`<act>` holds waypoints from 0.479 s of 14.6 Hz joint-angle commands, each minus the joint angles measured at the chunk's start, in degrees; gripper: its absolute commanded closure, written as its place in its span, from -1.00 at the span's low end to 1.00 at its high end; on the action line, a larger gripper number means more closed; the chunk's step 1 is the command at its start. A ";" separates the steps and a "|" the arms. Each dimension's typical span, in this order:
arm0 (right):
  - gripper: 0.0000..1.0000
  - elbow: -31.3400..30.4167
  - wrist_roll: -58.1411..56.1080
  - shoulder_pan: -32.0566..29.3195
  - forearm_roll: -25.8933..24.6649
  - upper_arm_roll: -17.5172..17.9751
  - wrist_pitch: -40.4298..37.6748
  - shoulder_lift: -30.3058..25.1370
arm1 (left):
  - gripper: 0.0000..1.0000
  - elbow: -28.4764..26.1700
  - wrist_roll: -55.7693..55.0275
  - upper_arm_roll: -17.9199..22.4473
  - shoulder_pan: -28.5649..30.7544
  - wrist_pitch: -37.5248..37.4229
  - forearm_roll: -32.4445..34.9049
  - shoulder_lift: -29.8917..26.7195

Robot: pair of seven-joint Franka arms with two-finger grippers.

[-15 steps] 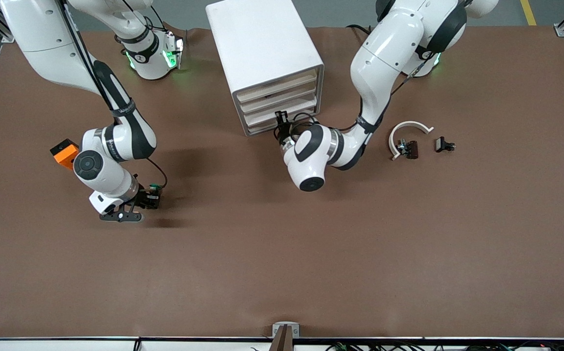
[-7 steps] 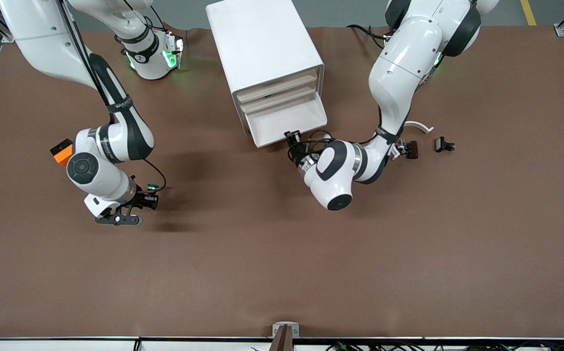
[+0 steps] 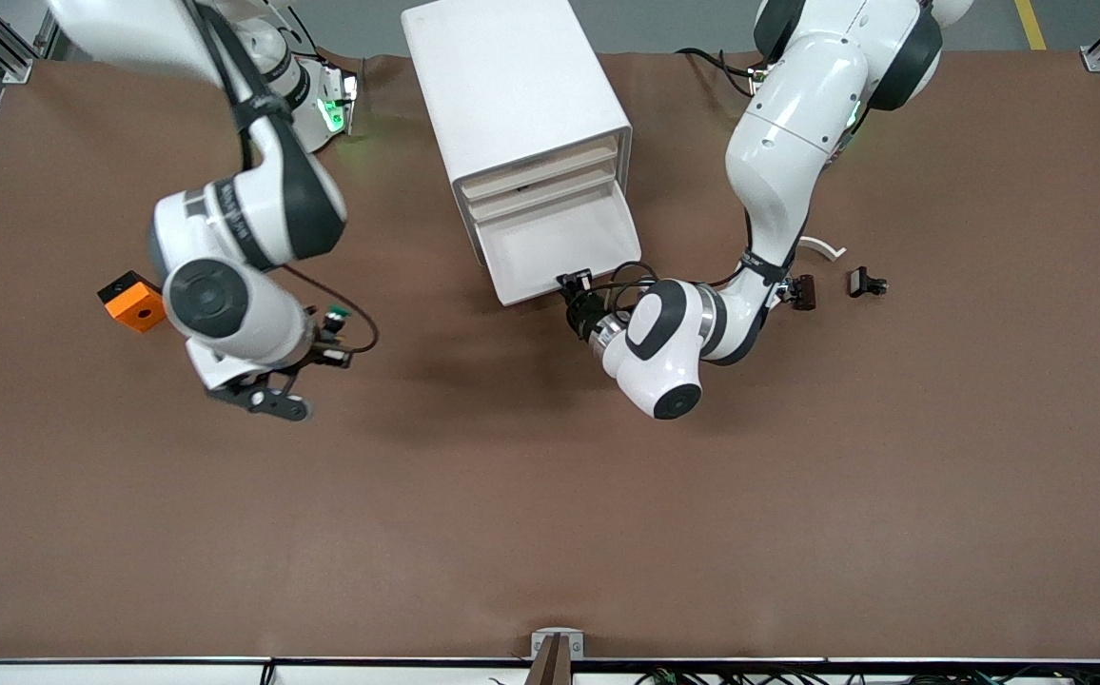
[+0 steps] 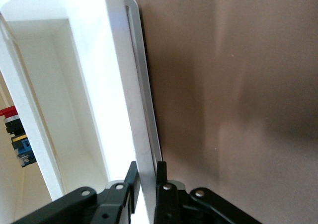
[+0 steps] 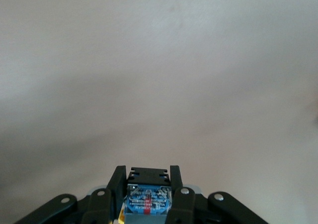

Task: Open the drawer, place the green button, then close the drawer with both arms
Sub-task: 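Carry the button over the open drawer while the left gripper withdraws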

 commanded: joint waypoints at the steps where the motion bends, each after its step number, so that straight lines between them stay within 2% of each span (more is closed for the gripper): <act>1: 0.57 2.40 16.16 7.44 2.25 -0.60 -1.64 1.06 | -1.00 0.44 3.28 1.32 -0.19 1.73 -0.32 0.00; 3: 0.58 3.11 26.45 12.01 4.37 -0.60 -0.94 1.50 | -1.00 0.79 3.38 3.07 -0.02 1.03 -0.06 -1.58; 5: 0.58 3.11 34.64 15.53 4.73 -0.60 1.07 2.38 | -1.00 3.32 3.73 5.70 0.07 0.15 1.16 -2.38; 7: 0.59 2.94 39.23 17.30 6.74 -0.60 3.89 2.64 | -1.00 5.62 6.70 7.56 -0.19 -0.20 6.06 -3.25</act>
